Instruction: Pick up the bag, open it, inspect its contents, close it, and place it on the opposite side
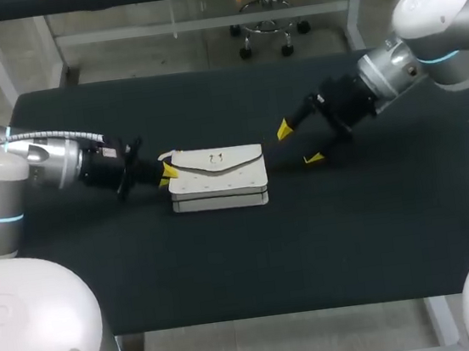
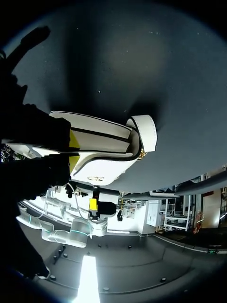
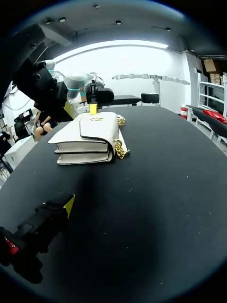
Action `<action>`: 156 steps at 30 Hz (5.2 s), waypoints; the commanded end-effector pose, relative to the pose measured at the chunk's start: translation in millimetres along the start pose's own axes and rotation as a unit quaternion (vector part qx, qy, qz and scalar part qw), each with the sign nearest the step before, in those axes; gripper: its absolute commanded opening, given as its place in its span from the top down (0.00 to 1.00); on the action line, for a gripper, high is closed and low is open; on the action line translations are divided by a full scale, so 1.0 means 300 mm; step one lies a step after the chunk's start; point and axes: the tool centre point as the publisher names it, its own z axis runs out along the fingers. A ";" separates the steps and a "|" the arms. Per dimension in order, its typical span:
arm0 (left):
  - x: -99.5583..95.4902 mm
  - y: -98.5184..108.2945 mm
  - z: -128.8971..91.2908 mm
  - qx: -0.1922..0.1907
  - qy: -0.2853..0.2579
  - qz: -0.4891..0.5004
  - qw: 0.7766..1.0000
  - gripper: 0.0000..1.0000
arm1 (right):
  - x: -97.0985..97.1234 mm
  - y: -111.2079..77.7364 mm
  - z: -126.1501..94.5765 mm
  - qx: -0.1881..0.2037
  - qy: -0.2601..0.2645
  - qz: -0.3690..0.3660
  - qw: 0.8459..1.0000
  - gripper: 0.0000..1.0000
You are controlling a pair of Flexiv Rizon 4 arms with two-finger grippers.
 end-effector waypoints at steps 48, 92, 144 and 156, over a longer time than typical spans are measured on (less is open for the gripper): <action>-0.202 -0.449 -0.594 0.059 -0.060 0.071 0.994 1.00 | -0.234 0.269 -0.589 -0.083 -0.170 -0.060 0.980 0.00; -0.328 -0.861 -0.998 0.121 -0.084 0.087 0.985 1.00 | -0.327 0.335 -0.817 -0.131 -0.283 -0.018 0.950 0.00; -0.125 -0.542 -1.073 0.167 -0.315 0.108 0.928 0.00 | -0.303 0.294 -0.852 -0.125 -0.327 -0.025 0.936 0.00; 0.015 -0.407 -1.056 0.202 -0.425 0.123 0.874 0.00 | -0.290 0.269 -0.892 -0.128 -0.355 -0.026 0.926 0.00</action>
